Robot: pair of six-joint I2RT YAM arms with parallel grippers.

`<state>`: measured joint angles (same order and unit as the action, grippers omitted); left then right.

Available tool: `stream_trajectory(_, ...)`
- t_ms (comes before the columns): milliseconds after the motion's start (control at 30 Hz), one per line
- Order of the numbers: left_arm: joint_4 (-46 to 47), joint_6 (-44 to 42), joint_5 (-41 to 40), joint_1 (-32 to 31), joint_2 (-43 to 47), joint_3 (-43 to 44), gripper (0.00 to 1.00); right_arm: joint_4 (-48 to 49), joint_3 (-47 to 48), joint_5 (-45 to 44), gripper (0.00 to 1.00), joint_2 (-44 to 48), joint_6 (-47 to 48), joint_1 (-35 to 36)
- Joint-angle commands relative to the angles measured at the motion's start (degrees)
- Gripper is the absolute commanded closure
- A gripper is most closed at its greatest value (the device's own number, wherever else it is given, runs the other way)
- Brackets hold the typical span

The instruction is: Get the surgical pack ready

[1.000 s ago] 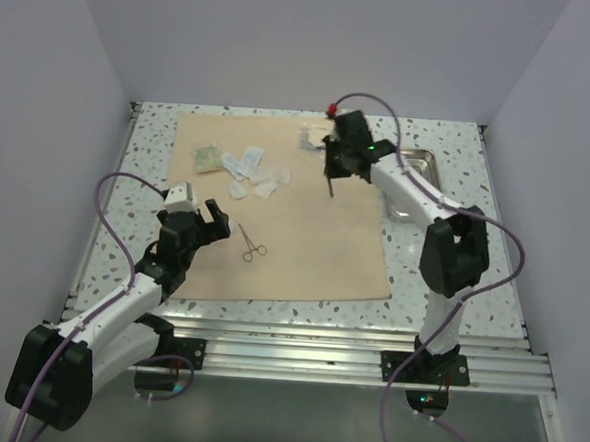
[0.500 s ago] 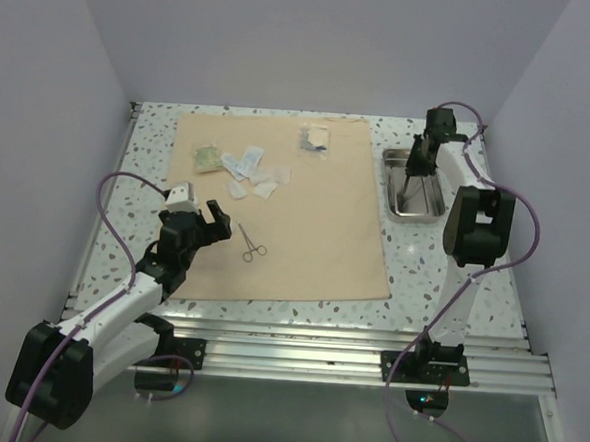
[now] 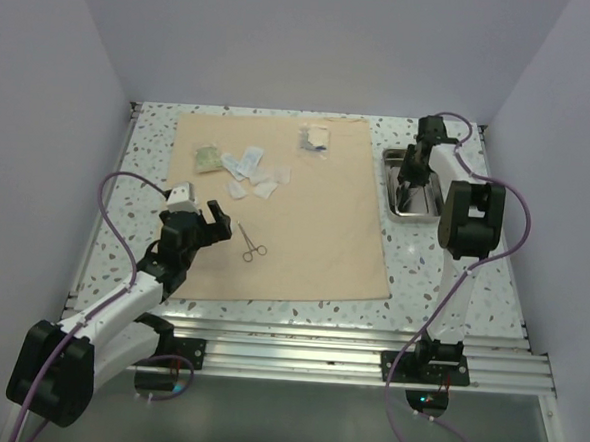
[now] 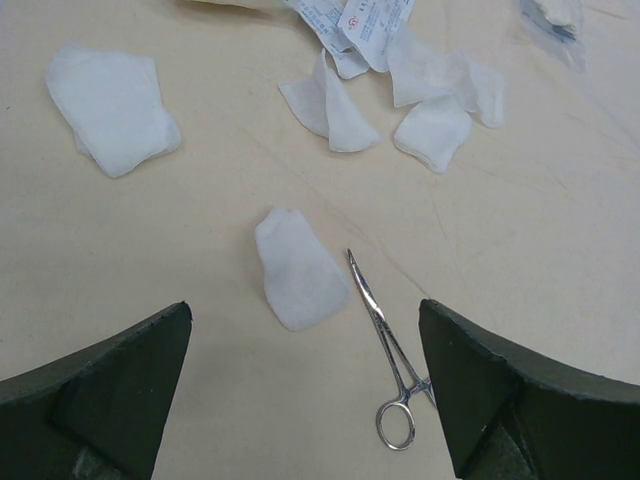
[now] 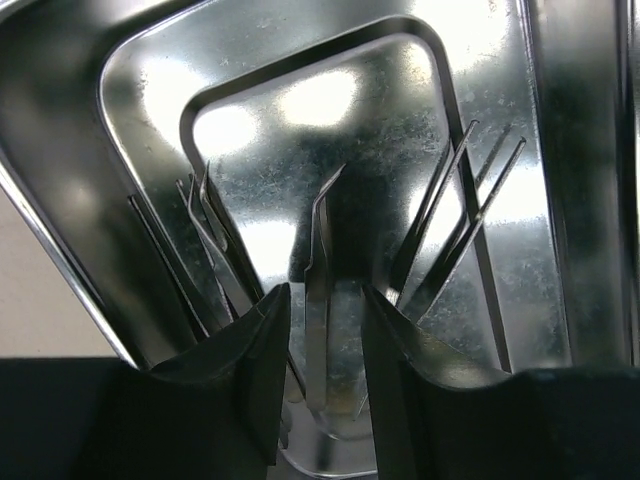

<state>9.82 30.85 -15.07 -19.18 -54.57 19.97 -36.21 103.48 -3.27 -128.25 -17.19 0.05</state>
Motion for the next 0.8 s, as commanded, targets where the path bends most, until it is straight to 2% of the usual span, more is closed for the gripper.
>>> stream_trajectory(0,2.39,-0.44,0.57,0.46,-0.19,-0.02,0.00,-1.06,2.51,-1.30,0.61,5.19,-0.39,0.03)
stream_trajectory(133,2.39,-0.53,0.57,0.37,-0.02,-0.10,0.00,-1.15,1.38,-1.83,0.57,11.25,0.66,1.78)
stream_trajectory(233,2.57,-0.62,0.48,0.37,-0.10,-0.10,0.00,1.39,-3.88,-1.22,0.55,18.01,2.24,7.22)
stream_trajectory(367,2.31,-0.44,0.30,0.37,-0.28,0.07,0.00,2.98,-7.23,-0.52,0.53,21.80,4.62,20.49)
stream_trajectory(433,2.13,-0.09,-0.39,0.46,0.42,-0.02,0.00,4.12,-9.86,-0.16,0.53,22.16,4.27,25.15)
stream_trajectory(533,0.55,1.58,-3.46,0.46,2.35,-0.19,0.00,6.06,-11.28,-0.95,0.54,21.81,2.78,36.03)
stream_trajectory(700,-1.47,5.00,-5.67,3.69,4.99,-1.77,0.00,7.73,-9.53,-2.18,0.52,17.26,0.23,45.11)
stream_trajectory(767,-0.69,5.88,-1.56,6.86,5.26,-2.56,0.00,8.34,-8.48,-1.83,0.52,15.58,-0.47,47.74)
